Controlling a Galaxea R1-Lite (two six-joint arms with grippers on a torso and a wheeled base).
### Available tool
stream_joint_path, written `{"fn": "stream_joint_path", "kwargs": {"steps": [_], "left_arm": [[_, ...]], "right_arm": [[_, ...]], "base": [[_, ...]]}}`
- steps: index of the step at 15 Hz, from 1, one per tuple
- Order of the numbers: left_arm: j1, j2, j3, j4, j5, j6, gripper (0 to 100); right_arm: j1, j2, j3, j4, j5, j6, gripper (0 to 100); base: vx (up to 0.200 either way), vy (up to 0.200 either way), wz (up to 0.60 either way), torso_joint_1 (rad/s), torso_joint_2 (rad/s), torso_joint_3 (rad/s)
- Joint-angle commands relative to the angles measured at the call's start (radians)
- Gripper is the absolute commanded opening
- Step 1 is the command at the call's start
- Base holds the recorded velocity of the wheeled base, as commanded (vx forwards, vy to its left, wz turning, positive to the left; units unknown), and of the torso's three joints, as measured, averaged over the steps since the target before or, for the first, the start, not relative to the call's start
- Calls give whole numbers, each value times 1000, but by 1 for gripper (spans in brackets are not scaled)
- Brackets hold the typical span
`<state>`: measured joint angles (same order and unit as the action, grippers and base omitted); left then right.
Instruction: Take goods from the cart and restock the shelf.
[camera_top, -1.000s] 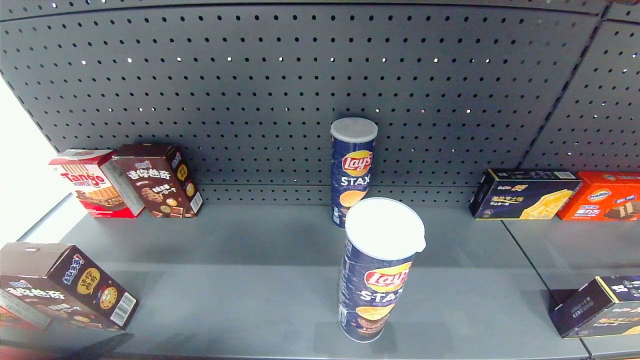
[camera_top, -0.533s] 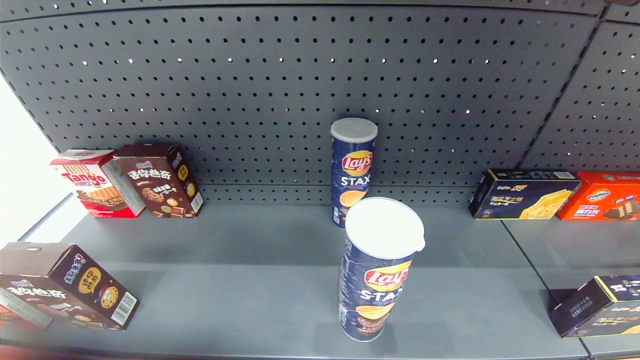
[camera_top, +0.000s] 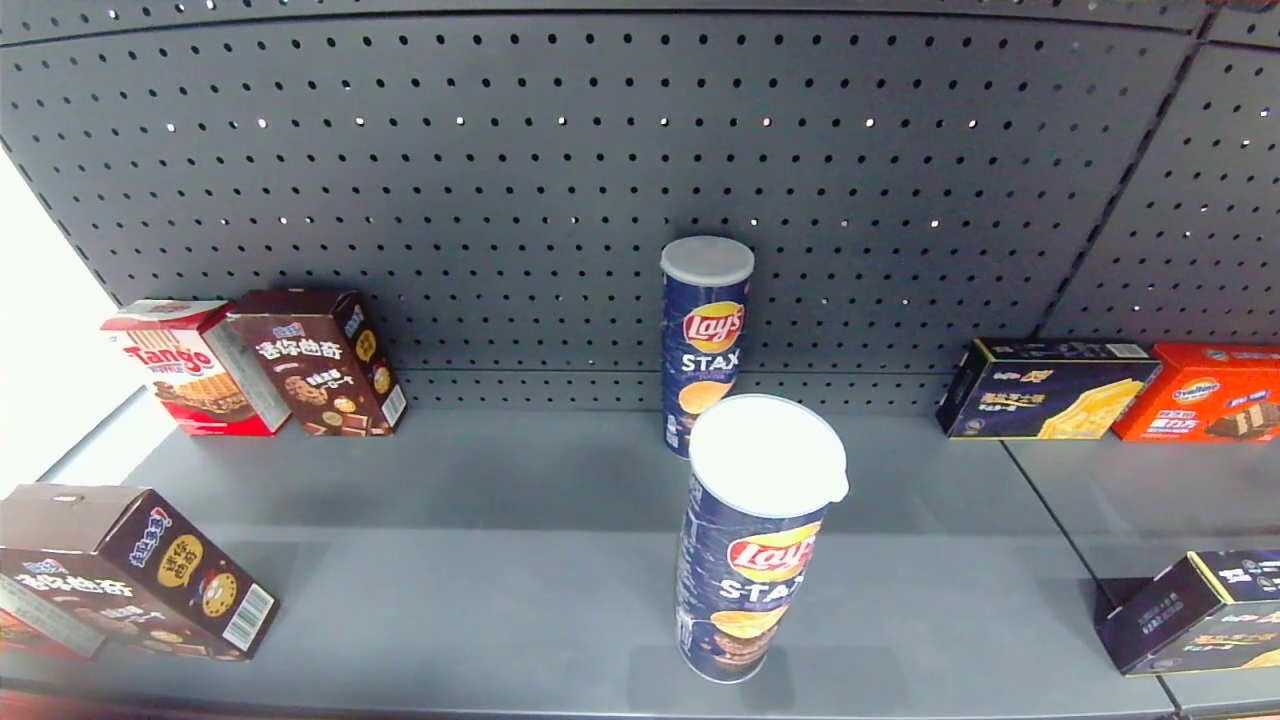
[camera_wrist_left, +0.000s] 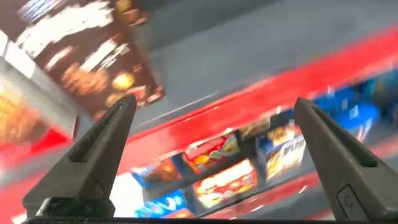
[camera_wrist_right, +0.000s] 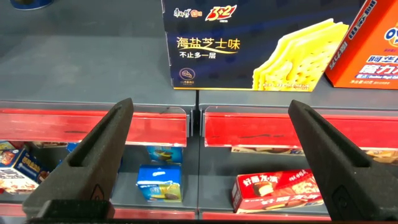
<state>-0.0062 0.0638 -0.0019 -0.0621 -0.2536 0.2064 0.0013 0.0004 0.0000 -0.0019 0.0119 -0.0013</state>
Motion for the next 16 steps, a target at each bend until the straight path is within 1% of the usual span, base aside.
{"fn": "stream_joint_path", "kwargs": {"steps": [1,2,3,5,6,7,8,9,10,11,12,16], "left_arm": [[9,-64,0,-4,4,-47,100],[9,-64,0,-4,2,-55,100],[9,-64,0,-4,-1,-55,100],[9,-64,0,2,-18,-68,100],[9,-64,0,-1,48,-71,100],[9,-64,2,5,186,-70,100],[9,-64,0,39,323,-114,100],[9,-64,2,58,320,-133,100],[8,-64,0,62,278,-139,100],[8,-64,0,64,220,-147,100],[6,-64,-1,67,194,-147,100],[6,-64,-1,65,198,-154,100]], "right_arm": [[0,0,0,0,0,0,100],[0,0,0,-1,0,0,100],[0,0,0,-1,0,0,100],[0,0,0,-1,0,0,100],[0,0,0,0,0,0,100],[0,0,0,-1,0,0,100],[0,0,0,-1,0,0,100],[0,0,0,-1,0,0,100],[0,0,0,0,0,0,100],[0,0,0,0,0,0,100],[0,0,0,0,0,0,100],[2,0,-2,2,6,-6,100]], "base": [[0,0,0,0,0,0],[0,0,0,0,0,0],[0,0,0,0,0,0],[0,0,0,0,0,0],[0,0,0,0,0,0],[0,0,0,0,0,0],[0,0,0,0,0,0],[0,0,0,0,0,0],[0,0,0,0,0,0],[0,0,0,0,0,0],[0,0,0,0,0,0],[0,0,0,0,0,0]]}}
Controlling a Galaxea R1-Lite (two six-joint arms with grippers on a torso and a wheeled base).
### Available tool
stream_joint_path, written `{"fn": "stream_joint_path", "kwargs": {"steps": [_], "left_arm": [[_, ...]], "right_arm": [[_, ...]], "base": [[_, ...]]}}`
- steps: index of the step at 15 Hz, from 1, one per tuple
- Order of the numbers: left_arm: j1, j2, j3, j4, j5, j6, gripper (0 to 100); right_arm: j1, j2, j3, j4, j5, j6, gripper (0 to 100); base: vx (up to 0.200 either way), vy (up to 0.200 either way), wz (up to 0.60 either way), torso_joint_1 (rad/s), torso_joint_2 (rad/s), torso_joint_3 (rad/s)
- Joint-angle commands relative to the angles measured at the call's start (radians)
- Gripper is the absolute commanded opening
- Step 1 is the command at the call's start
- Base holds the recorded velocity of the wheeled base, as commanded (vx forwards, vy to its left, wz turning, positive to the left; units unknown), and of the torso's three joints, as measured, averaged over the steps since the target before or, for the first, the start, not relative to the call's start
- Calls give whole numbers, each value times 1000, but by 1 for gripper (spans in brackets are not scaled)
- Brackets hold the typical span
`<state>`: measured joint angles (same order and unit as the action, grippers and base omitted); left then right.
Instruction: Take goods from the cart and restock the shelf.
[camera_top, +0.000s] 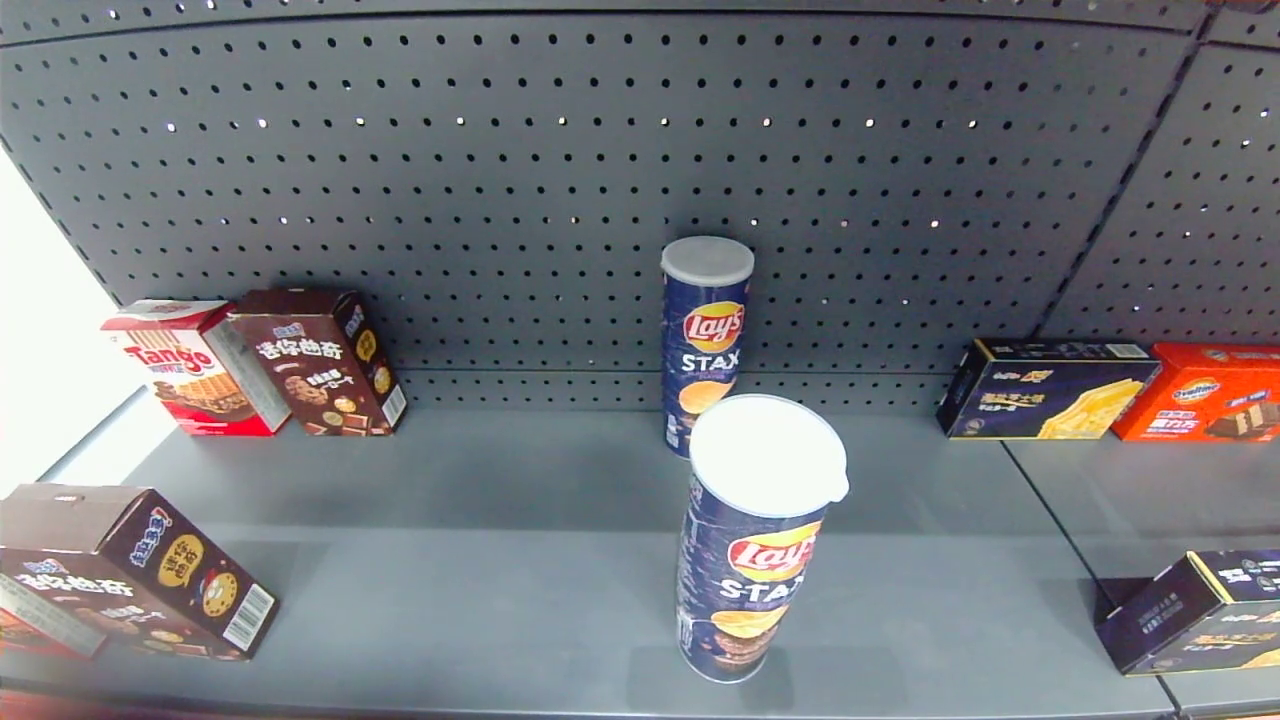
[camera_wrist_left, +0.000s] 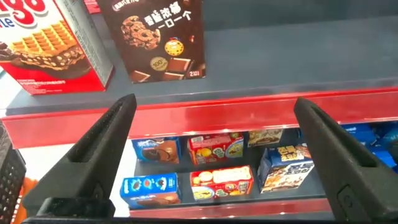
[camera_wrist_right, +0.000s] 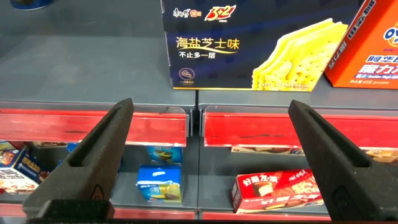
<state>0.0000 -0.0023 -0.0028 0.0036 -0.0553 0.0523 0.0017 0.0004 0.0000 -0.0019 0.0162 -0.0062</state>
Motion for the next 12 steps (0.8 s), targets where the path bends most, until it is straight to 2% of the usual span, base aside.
{"fn": "stream_joint_path", "kwargs": {"steps": [1,3,4,5,6,7,10,12], "left_arm": [[0,2,0,-1,2,-2,100],[0,2,0,-1,0,0,100],[0,2,0,-1,3,-5,100],[0,2,0,-1,3,-8,100],[0,2,0,-1,3,-5,100],[0,2,0,-1,3,-5,100],[0,2,0,-1,3,-9,100],[0,2,0,-1,3,-9,100]], "right_arm": [[1,0,0,0,2,-1,100],[-2,0,-2,0,-13,0,100],[-2,15,-55,-4,-59,-12,100],[18,228,-276,5,-61,-11,100],[63,441,-414,19,-36,-9,100],[112,469,-477,-4,27,-18,100],[199,639,-580,-44,114,-20,100],[256,688,-580,-44,153,-48,100]], "base": [[0,0,0,0,0,0],[0,0,0,0,0,0],[0,0,0,0,0,0],[0,0,0,0,0,0],[0,0,0,0,0,0],[0,0,0,0,0,0],[0,0,0,0,0,0],[0,0,0,0,0,0]]}}
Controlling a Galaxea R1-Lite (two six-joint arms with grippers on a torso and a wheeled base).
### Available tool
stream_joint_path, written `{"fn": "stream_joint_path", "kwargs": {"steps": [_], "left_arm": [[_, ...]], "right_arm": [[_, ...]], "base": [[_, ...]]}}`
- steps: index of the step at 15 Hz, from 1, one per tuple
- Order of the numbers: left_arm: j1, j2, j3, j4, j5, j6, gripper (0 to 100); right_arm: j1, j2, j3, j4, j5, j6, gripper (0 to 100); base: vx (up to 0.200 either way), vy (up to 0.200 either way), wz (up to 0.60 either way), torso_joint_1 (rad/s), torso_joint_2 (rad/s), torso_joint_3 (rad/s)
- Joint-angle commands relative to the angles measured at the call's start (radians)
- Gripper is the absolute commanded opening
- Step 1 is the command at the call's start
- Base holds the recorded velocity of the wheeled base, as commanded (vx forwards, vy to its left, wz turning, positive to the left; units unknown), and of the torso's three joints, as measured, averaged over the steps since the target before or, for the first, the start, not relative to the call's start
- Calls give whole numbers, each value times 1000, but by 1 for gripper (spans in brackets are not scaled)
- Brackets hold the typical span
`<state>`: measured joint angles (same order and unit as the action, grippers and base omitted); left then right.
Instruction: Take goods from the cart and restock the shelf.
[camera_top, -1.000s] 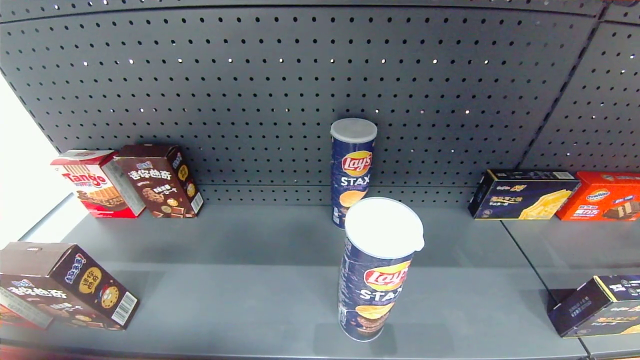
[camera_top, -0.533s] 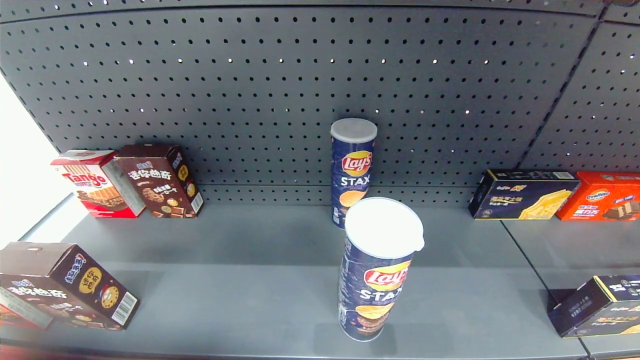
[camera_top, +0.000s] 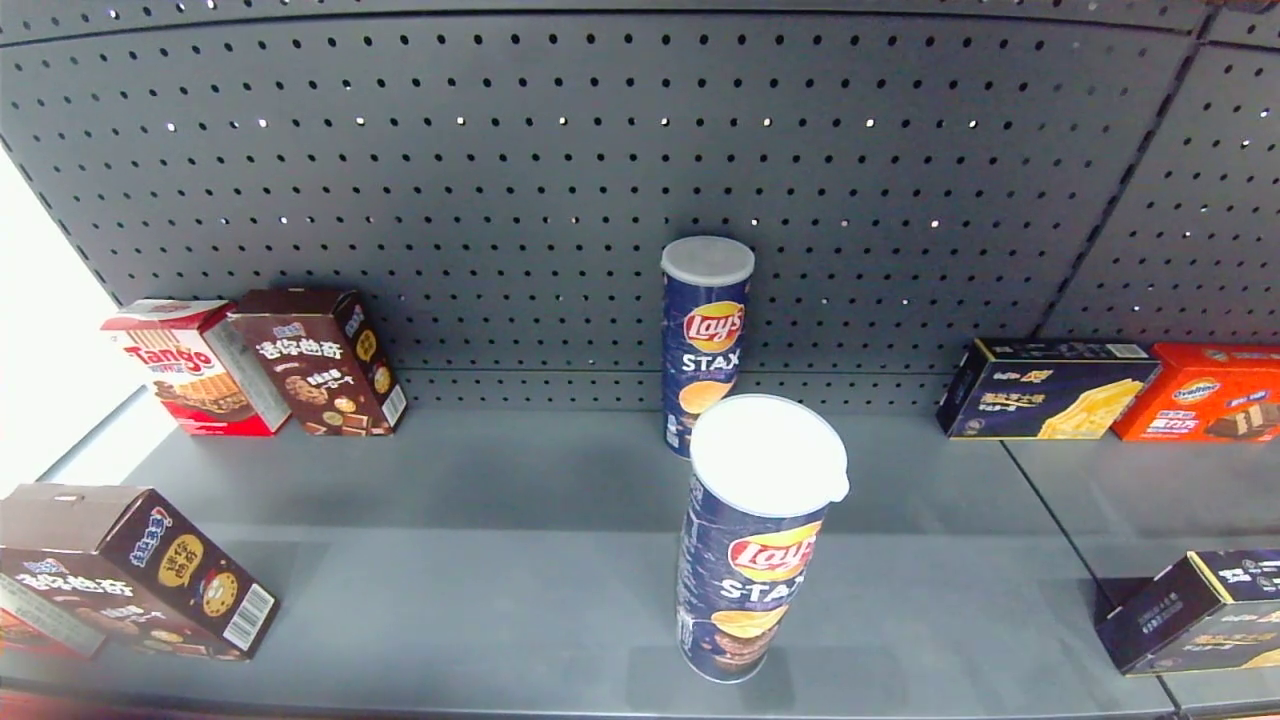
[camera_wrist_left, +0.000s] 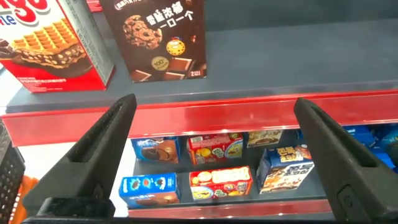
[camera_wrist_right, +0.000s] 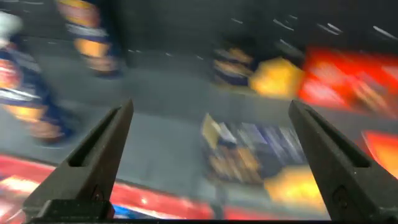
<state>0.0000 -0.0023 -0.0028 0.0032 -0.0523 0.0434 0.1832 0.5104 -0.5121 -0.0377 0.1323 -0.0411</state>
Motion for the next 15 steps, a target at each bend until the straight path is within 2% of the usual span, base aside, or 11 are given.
{"fn": "stream_joint_path", "kwargs": {"steps": [1,4,7,12,15], "left_arm": [[0,2,0,0,0,0,100],[0,2,0,0,5,-10,100],[0,2,0,0,6,-11,100],[0,2,0,0,12,-16,100],[0,2,0,0,12,-16,100]], "right_arm": [[127,246,-66,-11,41,-54,100],[254,425,-71,-76,38,-94,100],[317,528,-63,-82,13,-94,100],[489,743,-59,-254,-140,-54,100],[527,789,-66,-255,-165,-43,100]], "base": [[0,0,0,0,0,0],[0,0,0,0,0,0],[0,0,0,0,0,0],[0,0,0,0,0,0],[0,0,0,0,0,0]]}}
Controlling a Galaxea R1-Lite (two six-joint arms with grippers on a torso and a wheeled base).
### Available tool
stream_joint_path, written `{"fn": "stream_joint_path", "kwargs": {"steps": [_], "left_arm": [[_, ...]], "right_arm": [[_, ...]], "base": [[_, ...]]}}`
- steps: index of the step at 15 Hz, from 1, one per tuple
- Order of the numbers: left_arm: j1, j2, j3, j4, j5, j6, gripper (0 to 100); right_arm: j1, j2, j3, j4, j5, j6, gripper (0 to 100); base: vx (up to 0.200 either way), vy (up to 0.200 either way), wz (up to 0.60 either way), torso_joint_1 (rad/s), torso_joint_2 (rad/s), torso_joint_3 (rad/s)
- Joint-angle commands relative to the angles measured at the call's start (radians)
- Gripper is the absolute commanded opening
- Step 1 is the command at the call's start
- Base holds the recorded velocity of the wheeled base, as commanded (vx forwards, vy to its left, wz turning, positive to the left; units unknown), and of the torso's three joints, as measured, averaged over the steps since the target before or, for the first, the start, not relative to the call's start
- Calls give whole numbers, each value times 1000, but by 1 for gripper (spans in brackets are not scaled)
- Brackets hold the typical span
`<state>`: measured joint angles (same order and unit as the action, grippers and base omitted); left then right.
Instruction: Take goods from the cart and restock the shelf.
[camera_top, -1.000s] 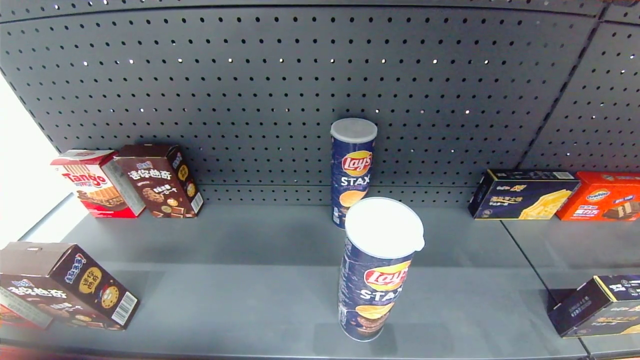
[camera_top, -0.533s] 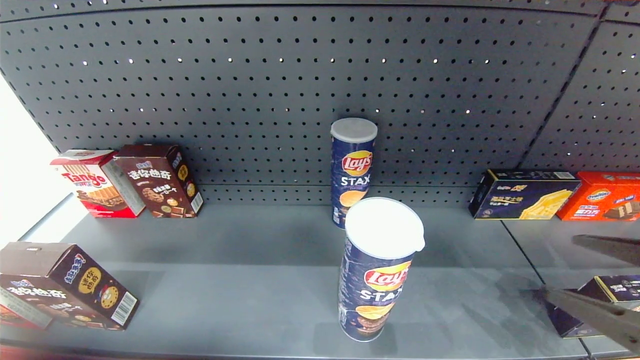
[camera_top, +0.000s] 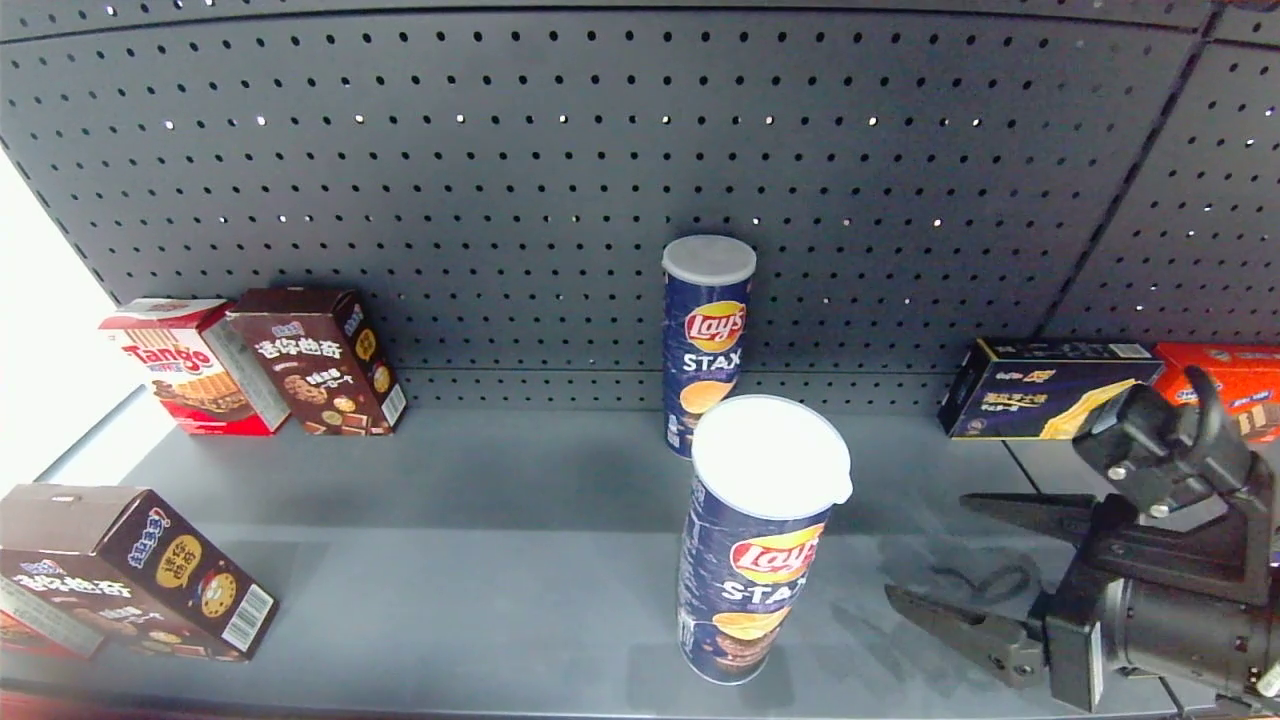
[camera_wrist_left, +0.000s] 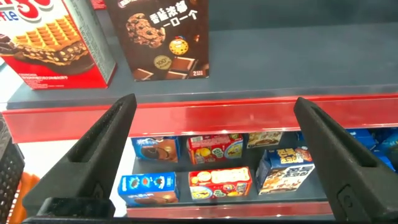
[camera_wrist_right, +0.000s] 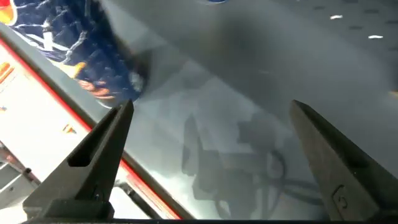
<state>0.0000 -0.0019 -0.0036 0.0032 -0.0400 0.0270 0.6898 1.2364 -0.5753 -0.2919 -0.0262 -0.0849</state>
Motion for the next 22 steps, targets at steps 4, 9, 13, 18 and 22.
{"fn": "stream_joint_path", "kwargs": {"steps": [4,9,13,18,22], "left_arm": [[0,2,1,0,0,2,100],[0,2,1,0,0,2,100],[0,2,1,0,0,1,100],[0,2,1,0,0,1,100],[0,2,1,0,0,1,100]], "right_arm": [[20,114,-34,-3,-11,1,100],[20,192,-106,-3,-14,-1,100],[19,221,-129,-3,-15,-1,100],[17,252,-156,-4,-32,-3,100],[22,253,-155,-4,-32,-4,100]], "base": [[0,0,0,0,0,0],[0,0,0,0,0,0],[0,0,0,0,0,0],[0,0,0,0,0,0],[0,0,0,0,0,0]]}}
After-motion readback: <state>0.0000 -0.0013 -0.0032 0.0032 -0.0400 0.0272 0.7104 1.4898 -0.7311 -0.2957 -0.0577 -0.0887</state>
